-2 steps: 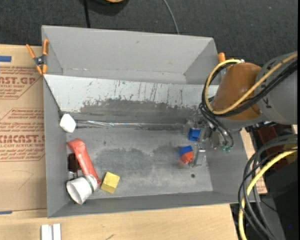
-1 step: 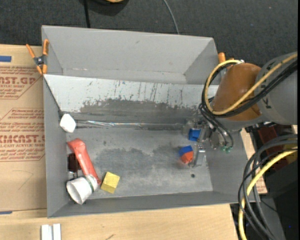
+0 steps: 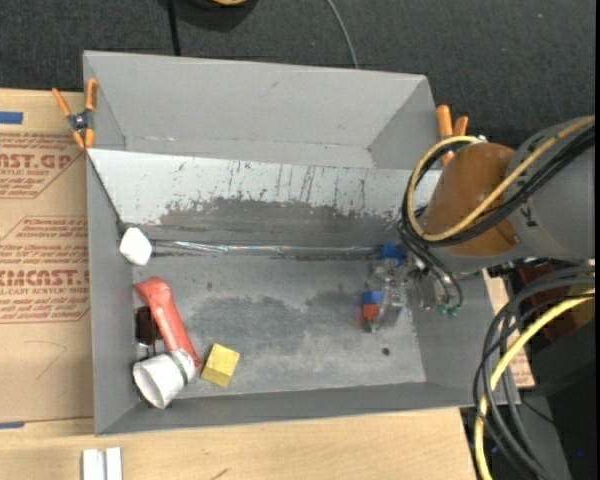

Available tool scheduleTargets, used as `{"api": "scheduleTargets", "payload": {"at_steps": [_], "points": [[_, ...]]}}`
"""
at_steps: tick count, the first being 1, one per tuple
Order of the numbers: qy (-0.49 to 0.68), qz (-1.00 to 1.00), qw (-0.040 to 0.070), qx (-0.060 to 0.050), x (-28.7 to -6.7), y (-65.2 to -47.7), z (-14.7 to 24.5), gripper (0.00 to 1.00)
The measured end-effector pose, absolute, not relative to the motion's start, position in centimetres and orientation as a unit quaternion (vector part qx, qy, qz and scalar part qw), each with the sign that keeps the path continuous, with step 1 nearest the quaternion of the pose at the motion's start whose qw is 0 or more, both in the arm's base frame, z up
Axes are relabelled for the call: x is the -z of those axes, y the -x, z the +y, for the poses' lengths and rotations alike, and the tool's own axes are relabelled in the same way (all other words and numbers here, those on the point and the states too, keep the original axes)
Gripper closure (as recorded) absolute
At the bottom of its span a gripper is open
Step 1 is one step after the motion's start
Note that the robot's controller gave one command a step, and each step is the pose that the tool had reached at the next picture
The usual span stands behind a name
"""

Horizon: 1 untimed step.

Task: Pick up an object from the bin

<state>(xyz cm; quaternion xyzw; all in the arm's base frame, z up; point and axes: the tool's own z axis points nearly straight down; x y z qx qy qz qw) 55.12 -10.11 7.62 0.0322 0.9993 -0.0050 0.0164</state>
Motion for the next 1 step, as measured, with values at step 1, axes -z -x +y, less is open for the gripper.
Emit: {"api": "scheduleTargets", "payload": {"at_steps": [1], "points": [[-0.032,0.999,0.016,0.005,-7.62,-55.11,-10.13,1.0]]}}
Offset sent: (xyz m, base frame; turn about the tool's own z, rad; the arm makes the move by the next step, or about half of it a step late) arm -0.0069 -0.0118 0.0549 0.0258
